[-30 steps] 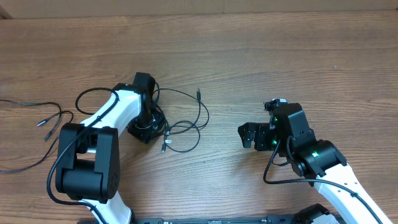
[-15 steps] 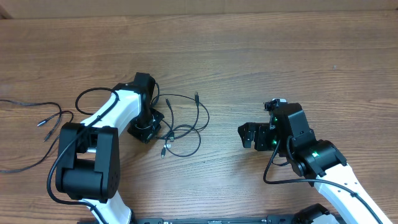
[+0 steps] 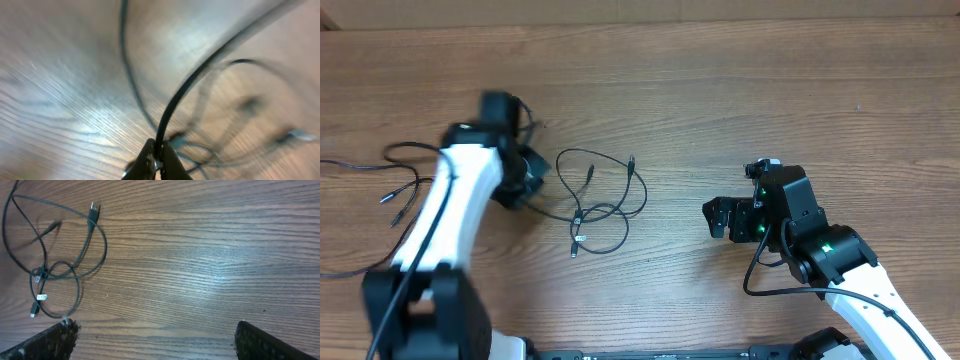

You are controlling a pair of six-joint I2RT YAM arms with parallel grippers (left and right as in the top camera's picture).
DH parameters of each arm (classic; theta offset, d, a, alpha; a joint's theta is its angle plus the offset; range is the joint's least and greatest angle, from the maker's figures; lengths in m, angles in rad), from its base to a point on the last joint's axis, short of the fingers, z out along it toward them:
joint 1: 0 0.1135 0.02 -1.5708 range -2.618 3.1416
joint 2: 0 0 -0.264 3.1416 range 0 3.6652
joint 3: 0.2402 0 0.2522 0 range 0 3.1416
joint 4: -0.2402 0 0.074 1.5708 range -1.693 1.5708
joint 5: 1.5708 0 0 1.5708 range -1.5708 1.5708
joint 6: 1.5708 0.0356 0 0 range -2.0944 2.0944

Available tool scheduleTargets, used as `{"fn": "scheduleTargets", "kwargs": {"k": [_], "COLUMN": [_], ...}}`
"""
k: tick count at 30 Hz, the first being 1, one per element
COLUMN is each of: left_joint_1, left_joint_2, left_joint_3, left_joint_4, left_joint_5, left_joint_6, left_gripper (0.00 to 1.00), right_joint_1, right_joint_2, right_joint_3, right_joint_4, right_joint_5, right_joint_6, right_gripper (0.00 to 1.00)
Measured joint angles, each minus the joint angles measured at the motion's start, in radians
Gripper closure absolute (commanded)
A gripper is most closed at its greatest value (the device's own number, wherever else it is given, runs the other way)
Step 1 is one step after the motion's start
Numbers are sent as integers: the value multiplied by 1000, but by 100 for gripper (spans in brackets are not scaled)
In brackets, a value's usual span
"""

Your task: Untangle cables

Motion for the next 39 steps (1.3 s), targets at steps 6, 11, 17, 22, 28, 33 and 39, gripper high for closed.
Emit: {"fn": "scheduleTargets", "kwargs": {"k": [6,11,17,22,28,33,39], "left_joint_1": [76,168,320,475,669,691,691], "left_joint_2": [-134,-167,-167,-167,-167,-164,-131], "left_joint_3": [251,408,541,640,672,672,672], "left_joint_4": [-97,-142,-163,-156,-171,-172,-175], "left_joint_5": [-5,-14,-111,-246,-301,-278,-263], "left_joint_6": [165,227,256,229,82,32,20], "left_gripper": [96,96,95,96,96,96,95], "right_joint_1": [0,0,0,0,0,0,0], "right_joint_2": [0,0,0,0,0,0,0], "right_joint_3": [0,0,0,0,0,0,0], "right_joint_4": [1,0,0,0,0,0,-7], "right_joint_5": [0,0,0,0,1,0,0], "right_joint_6": [0,0,0,0,0,0,0], "right_gripper": [1,2,1,1,1,1,1]}}
